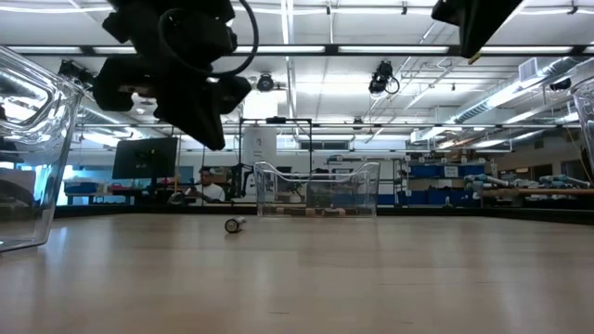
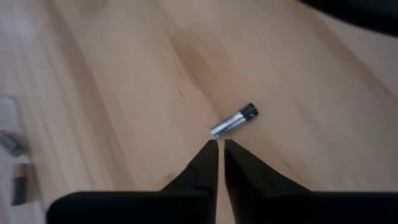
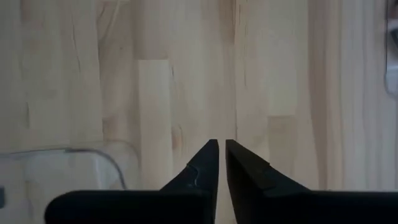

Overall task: Sort batteries
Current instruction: Put the silver battery into the bottom left transparent bin

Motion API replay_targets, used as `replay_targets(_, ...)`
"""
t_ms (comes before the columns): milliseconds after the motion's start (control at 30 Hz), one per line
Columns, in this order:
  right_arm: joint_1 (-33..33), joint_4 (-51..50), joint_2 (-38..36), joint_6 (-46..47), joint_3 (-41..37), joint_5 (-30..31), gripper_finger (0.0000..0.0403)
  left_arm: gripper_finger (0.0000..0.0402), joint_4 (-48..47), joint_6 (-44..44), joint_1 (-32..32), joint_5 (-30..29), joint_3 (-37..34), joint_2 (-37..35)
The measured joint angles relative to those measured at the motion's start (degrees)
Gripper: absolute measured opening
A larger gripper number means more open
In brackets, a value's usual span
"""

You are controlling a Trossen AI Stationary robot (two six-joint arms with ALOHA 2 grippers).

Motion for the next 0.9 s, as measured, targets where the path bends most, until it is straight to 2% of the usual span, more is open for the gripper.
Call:
replay_targets(167, -1.5, 0.9, 0.5, -4.0, -0.1, 0.0, 0.0055, 0.0083, -3.4, 1.4, 0.0, 0.6, 3.4, 5.1)
replay_targets(400, -1.7, 0.1, 0.5, -6.0, -0.1, 1.6, 0.0065, 0.0145, -5.8, 9.3, 0.0, 1.5, 7.2, 13.0)
replay_targets(700, -1.7, -0.1, 0.4, -7.1, -0.1, 2.9, 0.0066, 0.0154, -6.0, 18.3, 0.0, -1.1, 12.1, 20.7)
replay_targets(900, -1.7, -0.1, 0.4, -7.5, -0.1, 3.0, 0.0066, 0.0154, -7.1, 21.0, 0.0, -1.5, 13.6, 25.5)
